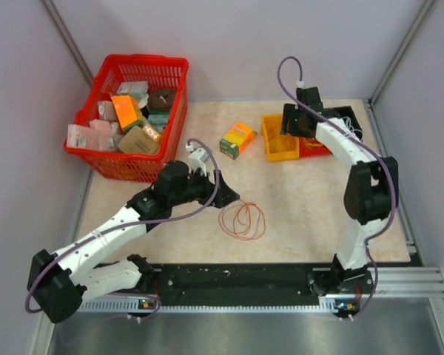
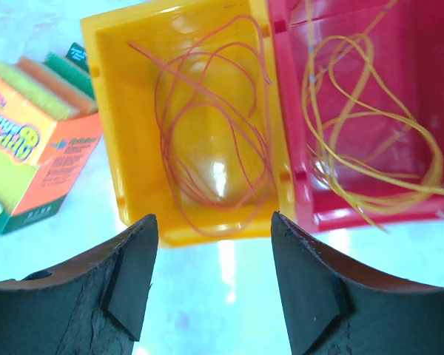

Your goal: Untangle the cables

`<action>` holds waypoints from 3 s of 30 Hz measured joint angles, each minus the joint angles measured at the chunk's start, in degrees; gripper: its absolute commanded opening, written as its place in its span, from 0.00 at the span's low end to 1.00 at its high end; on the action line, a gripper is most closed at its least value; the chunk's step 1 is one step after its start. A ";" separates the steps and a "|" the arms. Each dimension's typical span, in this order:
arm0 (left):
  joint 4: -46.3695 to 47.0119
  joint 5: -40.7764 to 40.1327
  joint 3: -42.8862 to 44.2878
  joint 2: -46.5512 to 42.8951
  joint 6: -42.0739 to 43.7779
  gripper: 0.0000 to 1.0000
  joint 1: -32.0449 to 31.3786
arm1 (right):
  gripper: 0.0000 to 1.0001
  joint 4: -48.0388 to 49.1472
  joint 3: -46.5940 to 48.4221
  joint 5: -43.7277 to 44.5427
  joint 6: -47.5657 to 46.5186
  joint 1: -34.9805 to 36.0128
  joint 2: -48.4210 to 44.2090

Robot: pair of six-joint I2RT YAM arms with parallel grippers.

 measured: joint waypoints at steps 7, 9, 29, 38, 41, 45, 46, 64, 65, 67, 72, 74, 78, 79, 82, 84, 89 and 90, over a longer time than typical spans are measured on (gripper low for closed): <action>-1.03 -0.57 -1.05 1.75 1.27 0.63 0.00 | 0.64 -1.11 -12.66 -0.94 -1.40 2.86 -17.84; -1.03 -0.63 -1.46 2.40 1.44 0.57 0.00 | 0.63 -1.09 -17.97 -3.19 -0.94 4.76 -22.12; 2.73 1.70 -10.64 5.64 -2.01 0.54 -0.02 | 0.38 21.40 -51.06 -27.34 18.75 22.86 -29.73; 4.13 2.36 -11.87 5.57 -3.43 0.54 -0.02 | 0.38 21.40 -51.06 -24.46 19.21 27.02 -24.59; 4.33 2.40 -11.87 5.18 -3.52 0.55 -0.02 | 0.38 20.76 -51.06 -23.04 19.23 27.69 -23.15; 4.59 2.43 -11.87 4.70 -3.54 0.55 -0.02 | 0.48 19.98 -51.04 -22.01 18.93 28.39 -23.32; 4.61 2.43 -11.87 4.66 -3.54 0.55 -0.02 | 0.51 19.39 -51.04 -21.73 18.78 28.44 -23.69; 5.16 2.71 -11.85 3.58 -3.48 0.55 -0.02 | 0.00 17.22 -52.11 -18.73 16.68 28.44 -24.92; 4.98 2.62 -11.85 3.30 -3.43 0.56 -0.02 | 0.00 16.48 -51.93 -18.40 16.52 28.44 -25.62; 4.63 2.56 -11.82 2.58 -3.23 0.56 -0.02 | 0.00 12.68 -50.71 -16.85 15.93 28.48 -29.00; 4.13 2.58 -11.50 -0.98 -2.05 0.64 -0.02 | 0.00 4.00 -39.41 -14.60 13.22 28.35 -43.21; 4.04 2.38 -10.80 -2.93 -1.42 0.67 -0.02 | 0.00 1.97 -31.10 -14.32 11.78 28.35 -47.12; 4.68 1.95 -8.50 -6.58 -0.17 0.72 -0.02 | 0.00 0.37 -16.76 -13.25 9.20 28.35 -51.25; 5.16 1.77 -8.20 -7.61 0.09 0.73 -0.02 | 0.00 -0.20 -14.27 -13.09 8.63 28.35 -51.80; 6.25 1.09 -7.89 -10.23 1.03 0.77 -0.02 | 0.00 -1.97 -7.80 -12.68 7.08 28.35 -52.35; 6.80 0.70 -7.89 -11.21 1.49 0.77 -0.02 | 0.00 -3.04 -4.79 -12.55 6.36 28.35 -51.98; 6.47 -0.52 -7.43 -12.59 3.39 0.72 -0.02 | 0.00 -4.39 -0.68 -12.52 4.98 28.35 -50.25; 5.73 -1.07 -6.95 -12.85 3.93 0.72 -0.02 | 0.00 -4.72 -0.68 -12.46 4.81 28.35 -50.12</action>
